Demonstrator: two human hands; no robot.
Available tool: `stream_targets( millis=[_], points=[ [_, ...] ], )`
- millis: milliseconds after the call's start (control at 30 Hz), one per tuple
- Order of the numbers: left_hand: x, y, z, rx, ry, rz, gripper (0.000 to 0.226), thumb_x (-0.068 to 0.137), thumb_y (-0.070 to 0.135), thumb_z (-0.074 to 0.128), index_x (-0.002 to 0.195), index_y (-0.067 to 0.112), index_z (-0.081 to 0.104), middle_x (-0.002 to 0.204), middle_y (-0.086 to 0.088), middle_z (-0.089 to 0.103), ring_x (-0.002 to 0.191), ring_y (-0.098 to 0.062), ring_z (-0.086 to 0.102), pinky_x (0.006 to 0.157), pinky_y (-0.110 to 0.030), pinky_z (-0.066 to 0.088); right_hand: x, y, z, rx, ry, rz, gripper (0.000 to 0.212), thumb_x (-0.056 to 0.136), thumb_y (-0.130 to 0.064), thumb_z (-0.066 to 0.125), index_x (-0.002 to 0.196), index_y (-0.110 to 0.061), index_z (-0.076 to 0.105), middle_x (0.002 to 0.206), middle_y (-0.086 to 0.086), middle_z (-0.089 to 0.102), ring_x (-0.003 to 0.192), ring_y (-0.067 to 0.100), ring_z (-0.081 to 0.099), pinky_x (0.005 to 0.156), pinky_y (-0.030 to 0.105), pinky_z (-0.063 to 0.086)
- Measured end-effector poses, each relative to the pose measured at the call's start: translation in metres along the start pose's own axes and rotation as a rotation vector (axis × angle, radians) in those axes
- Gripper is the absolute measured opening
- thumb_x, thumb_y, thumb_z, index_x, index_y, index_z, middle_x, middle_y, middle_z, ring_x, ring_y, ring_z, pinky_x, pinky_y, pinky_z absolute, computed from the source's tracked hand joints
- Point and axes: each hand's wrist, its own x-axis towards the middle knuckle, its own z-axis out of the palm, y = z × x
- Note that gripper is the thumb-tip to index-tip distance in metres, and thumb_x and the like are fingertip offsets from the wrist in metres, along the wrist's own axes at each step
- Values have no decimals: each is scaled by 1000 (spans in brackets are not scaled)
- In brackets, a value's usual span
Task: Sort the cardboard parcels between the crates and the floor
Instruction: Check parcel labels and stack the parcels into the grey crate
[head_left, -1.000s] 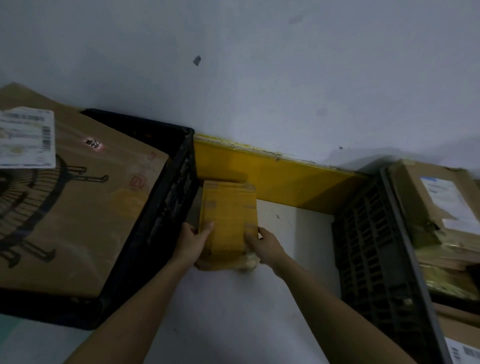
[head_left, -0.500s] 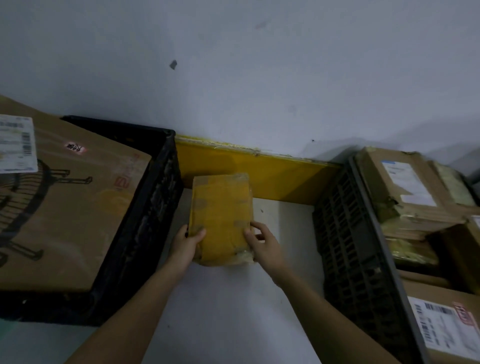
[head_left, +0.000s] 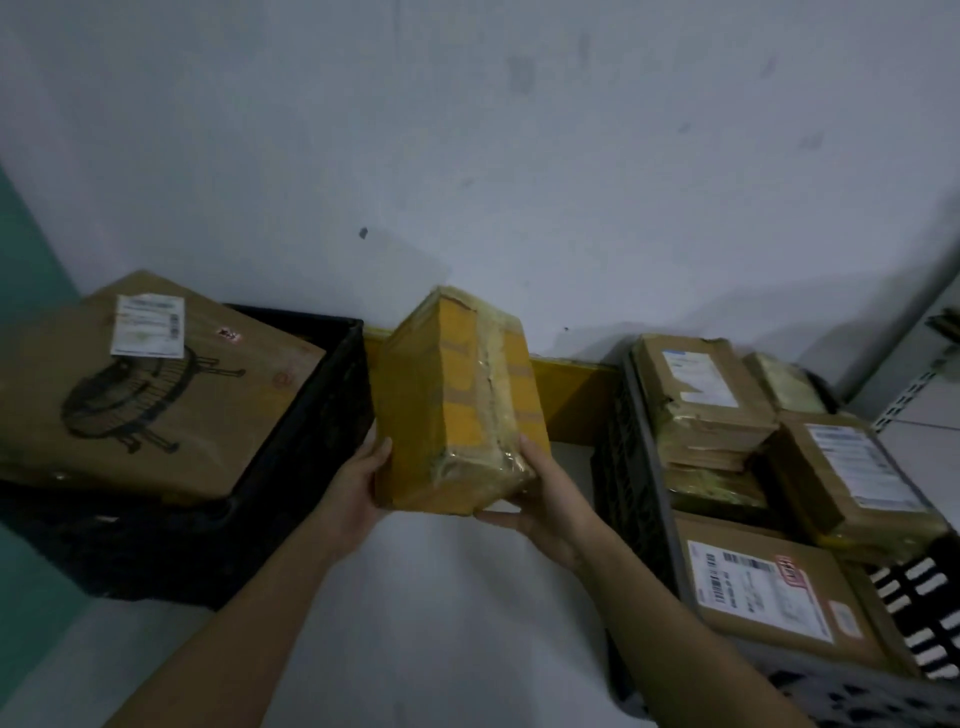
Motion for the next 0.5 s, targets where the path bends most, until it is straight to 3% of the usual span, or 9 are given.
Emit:
stream_targets(
  millis=[100,200,267,333,400,467,500],
  points=[
    [-32,15,29,198,107,112,54,96,36,60,147,23,45,135,-3,57,115,-22,59,82,-35,53,-29,-3,-5,39,10,-97,41,100,-39,55,135,-18,56,125,9,69,113,26,67,85,51,59],
    [-58,33,49,469,228,359,47,97,23,63,142,22,49,119,1,57,113,-20,56,90,-33,49,-55,-4,-16,7,22,-187,39,99,-33,59,136,-22,54,129,8,66,116,28,65,88,54,57],
    [-76,44,68,531,186,463,43,96,24,63,138,24,54,122,-2,58,117,-21,56,97,-38,50,-73,-9,-17,-67,39,-273,38,99,-30,58,136,-25,54,130,7,65,114,27,64,86,47,59],
    [-94,50,93,512,107,481,42,96,27,64,137,25,54,126,-1,58,115,-18,58,92,-34,52,-88,-15,-15,-167,76,-408,43,99,-27,59,141,-28,50,129,3,65,112,21,66,83,37,59],
    [-108,48,118,515,55,476,46,88,44,71,129,30,57,129,0,57,114,-17,61,87,-32,55,-99,-19,-13,-280,106,-609,49,99,-24,60,146,-29,45,127,-3,66,114,16,65,92,39,57],
    [-115,41,134,542,73,444,82,65,73,77,135,38,52,137,0,54,120,-21,59,96,-44,54,-108,-20,-11,-474,175,-805,55,100,-27,58,150,-37,37,140,-3,57,129,16,55,103,45,51],
    [-116,37,141,529,102,404,108,52,81,78,144,41,39,143,0,50,127,-23,55,102,-50,50,-111,-20,-11,-603,226,-877,59,101,-30,57,152,-42,30,151,-2,44,140,19,43,108,48,46]
  ],
)
